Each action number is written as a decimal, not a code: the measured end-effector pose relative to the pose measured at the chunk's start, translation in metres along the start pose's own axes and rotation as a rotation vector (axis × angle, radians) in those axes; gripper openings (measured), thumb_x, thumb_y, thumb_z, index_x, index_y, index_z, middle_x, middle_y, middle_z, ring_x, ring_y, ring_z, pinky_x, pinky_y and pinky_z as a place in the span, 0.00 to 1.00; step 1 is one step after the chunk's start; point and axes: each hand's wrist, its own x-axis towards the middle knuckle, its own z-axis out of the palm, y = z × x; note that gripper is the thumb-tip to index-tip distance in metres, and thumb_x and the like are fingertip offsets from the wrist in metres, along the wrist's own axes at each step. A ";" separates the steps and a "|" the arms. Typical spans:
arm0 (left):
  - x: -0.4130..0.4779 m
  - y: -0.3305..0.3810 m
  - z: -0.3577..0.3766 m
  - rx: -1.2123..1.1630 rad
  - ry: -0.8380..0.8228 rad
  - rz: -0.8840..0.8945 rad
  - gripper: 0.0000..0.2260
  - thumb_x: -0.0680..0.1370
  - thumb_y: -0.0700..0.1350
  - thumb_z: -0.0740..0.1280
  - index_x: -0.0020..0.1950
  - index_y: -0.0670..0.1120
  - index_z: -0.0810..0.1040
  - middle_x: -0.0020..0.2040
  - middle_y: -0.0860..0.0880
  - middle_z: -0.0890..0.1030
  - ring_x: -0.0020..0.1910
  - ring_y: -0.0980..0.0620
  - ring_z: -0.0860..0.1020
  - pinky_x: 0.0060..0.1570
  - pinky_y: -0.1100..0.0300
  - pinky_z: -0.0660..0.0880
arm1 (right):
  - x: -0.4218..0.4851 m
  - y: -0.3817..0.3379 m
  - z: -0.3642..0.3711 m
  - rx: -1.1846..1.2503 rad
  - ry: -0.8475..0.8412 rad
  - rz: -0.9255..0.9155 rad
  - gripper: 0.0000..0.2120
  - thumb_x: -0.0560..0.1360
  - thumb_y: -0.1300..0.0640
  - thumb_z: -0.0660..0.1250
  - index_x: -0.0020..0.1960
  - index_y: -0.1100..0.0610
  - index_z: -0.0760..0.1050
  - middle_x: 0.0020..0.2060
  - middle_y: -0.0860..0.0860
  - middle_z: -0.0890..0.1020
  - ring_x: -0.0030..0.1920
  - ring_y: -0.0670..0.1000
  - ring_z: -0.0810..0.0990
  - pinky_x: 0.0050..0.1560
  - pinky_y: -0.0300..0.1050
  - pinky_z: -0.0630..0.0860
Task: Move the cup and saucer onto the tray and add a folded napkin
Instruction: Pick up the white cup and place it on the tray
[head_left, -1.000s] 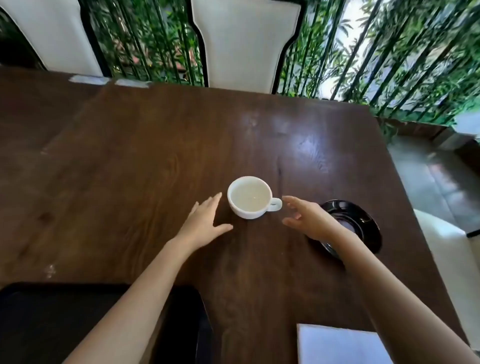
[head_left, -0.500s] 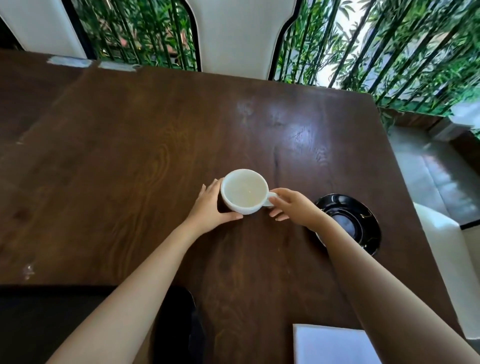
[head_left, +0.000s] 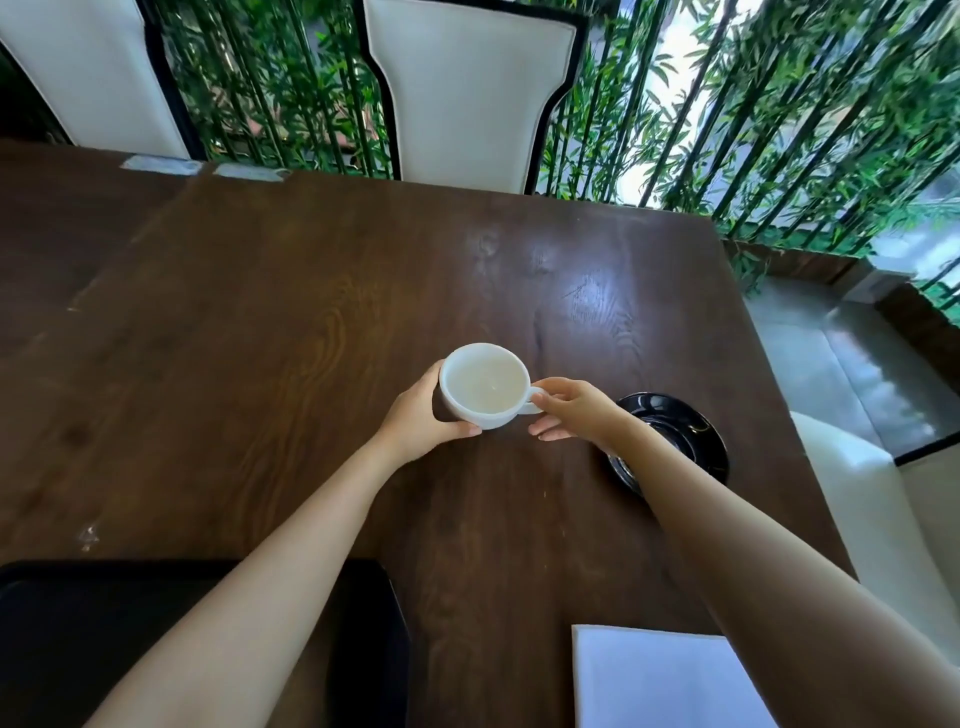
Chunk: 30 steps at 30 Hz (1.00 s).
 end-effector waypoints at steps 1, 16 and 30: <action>-0.002 0.004 -0.003 -0.016 -0.005 0.006 0.37 0.66 0.48 0.77 0.70 0.54 0.62 0.64 0.56 0.71 0.61 0.59 0.68 0.59 0.62 0.66 | -0.004 -0.004 -0.001 -0.004 0.005 -0.013 0.12 0.80 0.55 0.59 0.61 0.56 0.74 0.50 0.53 0.81 0.42 0.50 0.83 0.52 0.48 0.80; -0.078 0.101 -0.057 -0.222 0.108 0.144 0.34 0.66 0.40 0.77 0.68 0.54 0.67 0.61 0.57 0.75 0.59 0.60 0.74 0.47 0.76 0.72 | -0.094 -0.097 -0.015 -0.146 0.019 -0.301 0.09 0.79 0.55 0.60 0.56 0.57 0.75 0.38 0.49 0.81 0.37 0.48 0.82 0.42 0.39 0.81; -0.246 0.088 -0.161 -0.223 0.297 -0.056 0.34 0.65 0.40 0.77 0.68 0.48 0.66 0.65 0.52 0.74 0.65 0.54 0.72 0.61 0.58 0.72 | -0.159 -0.156 0.104 -0.158 -0.318 -0.499 0.09 0.79 0.55 0.61 0.50 0.57 0.78 0.38 0.53 0.82 0.34 0.44 0.83 0.40 0.36 0.82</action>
